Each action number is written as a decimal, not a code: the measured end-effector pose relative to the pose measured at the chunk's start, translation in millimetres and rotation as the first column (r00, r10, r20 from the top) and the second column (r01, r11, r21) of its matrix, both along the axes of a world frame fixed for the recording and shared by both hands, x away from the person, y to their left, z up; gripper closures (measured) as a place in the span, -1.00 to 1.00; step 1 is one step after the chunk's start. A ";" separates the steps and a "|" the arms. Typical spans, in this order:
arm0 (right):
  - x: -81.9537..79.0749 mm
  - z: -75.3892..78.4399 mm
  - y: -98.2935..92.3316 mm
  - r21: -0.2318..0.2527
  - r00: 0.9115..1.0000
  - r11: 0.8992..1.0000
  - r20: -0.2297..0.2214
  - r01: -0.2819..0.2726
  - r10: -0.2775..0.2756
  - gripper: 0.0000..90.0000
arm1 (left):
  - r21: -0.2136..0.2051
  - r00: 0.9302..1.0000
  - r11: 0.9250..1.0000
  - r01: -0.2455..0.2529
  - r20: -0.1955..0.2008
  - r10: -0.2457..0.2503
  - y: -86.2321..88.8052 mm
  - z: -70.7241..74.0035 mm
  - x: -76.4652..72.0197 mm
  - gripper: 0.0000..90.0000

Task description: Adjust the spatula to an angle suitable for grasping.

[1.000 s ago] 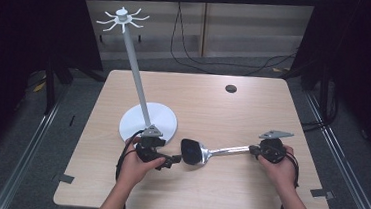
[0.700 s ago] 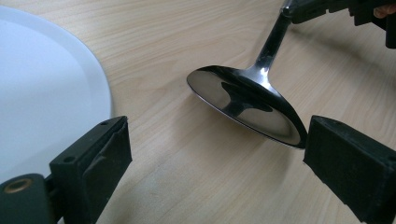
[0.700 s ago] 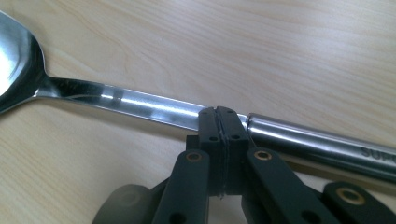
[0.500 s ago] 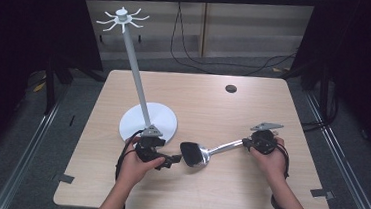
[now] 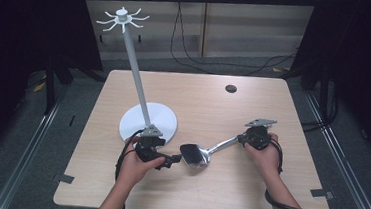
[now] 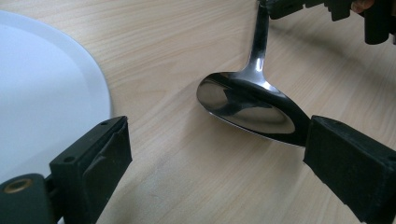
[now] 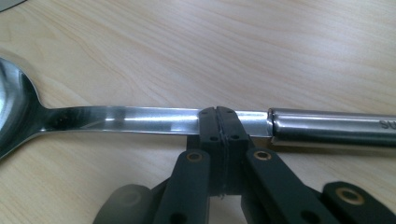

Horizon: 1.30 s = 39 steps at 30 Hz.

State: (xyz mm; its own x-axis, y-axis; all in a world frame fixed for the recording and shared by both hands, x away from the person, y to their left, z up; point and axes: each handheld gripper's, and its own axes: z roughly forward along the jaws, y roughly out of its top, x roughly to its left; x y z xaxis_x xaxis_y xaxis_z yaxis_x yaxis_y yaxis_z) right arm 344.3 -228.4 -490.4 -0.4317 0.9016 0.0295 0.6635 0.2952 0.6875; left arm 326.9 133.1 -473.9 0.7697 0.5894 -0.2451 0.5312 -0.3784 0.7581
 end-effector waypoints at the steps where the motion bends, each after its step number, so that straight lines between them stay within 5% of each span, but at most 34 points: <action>1: 0.0 0.0 0.0 0.000 1.000 1.000 0.000 0.000 0.000 1.00 | 0.000 1.000 1.000 0.000 0.000 0.000 0.0 0.0 0.0 -0.84; 10: -15.9 -2.8 10.6 0.046 1.000 0.999 0.025 -0.015 0.014 0.99 | -0.002 1.000 1.000 -0.004 0.002 0.004 0.9 1.3 0.2 -0.84; 20: -32.6 -3.7 52.8 0.119 0.994 0.987 0.037 -0.108 0.104 0.99 | 0.008 1.000 1.000 0.000 0.003 0.000 -2.5 1.0 -1.3 -0.84; 29: -35.9 -7.1 86.2 0.127 0.985 0.977 0.028 -0.174 0.171 0.98 | 0.014 1.000 1.000 0.003 0.004 -0.003 -2.7 0.4 -1.1 -0.84; 36: -38.2 -15.1 98.1 0.106 0.974 0.968 0.024 -0.227 0.225 1.00 | 0.011 1.000 1.000 -0.001 0.011 0.001 -1.5 2.3 -1.0 -0.84; 39: -39.3 -15.1 98.4 0.106 0.976 0.970 0.022 -0.219 0.218 1.00 | 0.011 1.000 1.000 -0.002 0.006 0.002 -1.7 1.5 -1.1 -0.84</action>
State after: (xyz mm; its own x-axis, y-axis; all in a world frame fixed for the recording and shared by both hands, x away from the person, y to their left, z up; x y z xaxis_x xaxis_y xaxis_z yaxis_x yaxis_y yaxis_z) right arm 305.0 -130.0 -505.6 -0.6187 0.7771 0.1155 0.5837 0.3563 0.7296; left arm 325.8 131.4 -472.4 0.7697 0.5939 -0.2341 0.5277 -0.3855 0.7569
